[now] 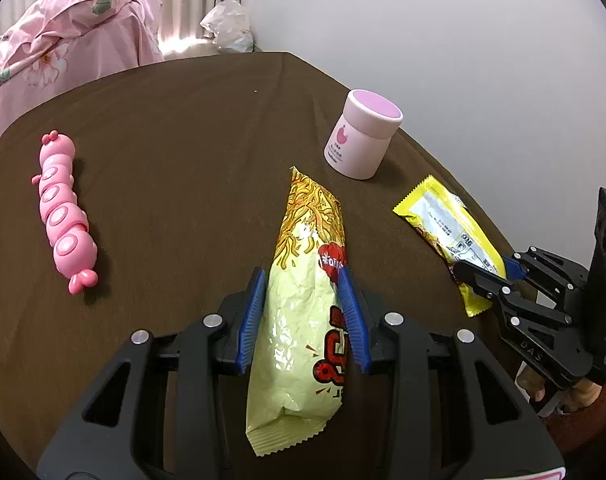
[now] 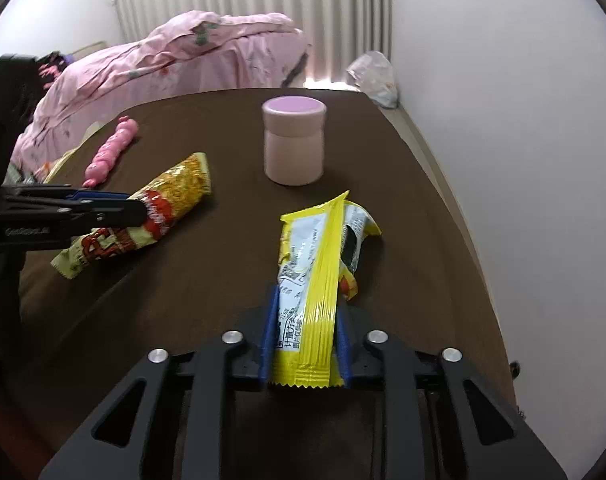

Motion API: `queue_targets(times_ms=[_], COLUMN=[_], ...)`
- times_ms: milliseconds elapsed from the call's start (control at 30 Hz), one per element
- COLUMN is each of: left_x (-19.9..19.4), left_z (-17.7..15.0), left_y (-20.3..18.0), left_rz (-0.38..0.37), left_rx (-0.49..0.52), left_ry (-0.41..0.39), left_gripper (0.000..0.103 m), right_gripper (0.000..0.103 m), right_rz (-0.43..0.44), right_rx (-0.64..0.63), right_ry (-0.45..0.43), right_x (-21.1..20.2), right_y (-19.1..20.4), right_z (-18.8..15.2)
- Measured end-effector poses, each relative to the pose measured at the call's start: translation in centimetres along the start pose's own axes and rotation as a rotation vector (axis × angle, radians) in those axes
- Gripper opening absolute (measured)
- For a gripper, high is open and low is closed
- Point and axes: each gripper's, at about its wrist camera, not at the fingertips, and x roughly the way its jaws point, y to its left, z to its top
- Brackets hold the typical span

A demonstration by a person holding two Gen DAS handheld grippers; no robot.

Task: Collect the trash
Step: 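Carry the chip bag and snack bar to the yellow bag and release both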

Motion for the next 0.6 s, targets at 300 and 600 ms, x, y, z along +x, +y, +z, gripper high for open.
queue_targets(times_ms=[300,600], left_x=[-2.3,-10.8], left_z=[-0.4,0.4], left_y=[-0.1,6.0], left_rz=[0.006,0.094], left_rx=[0.022,-0.137], left_ry=[-0.061,-0.287], left_gripper=[0.028,0.028], right_gripper=[0.02,0.02], right_rz=[0.072,0.15], right_rx=[-0.008,-0.119], right_ry=[-0.09,-0.228], right_x=[-2.9,-6.2], right_y=[1.0,5.3], right_z=[2.2,6.9])
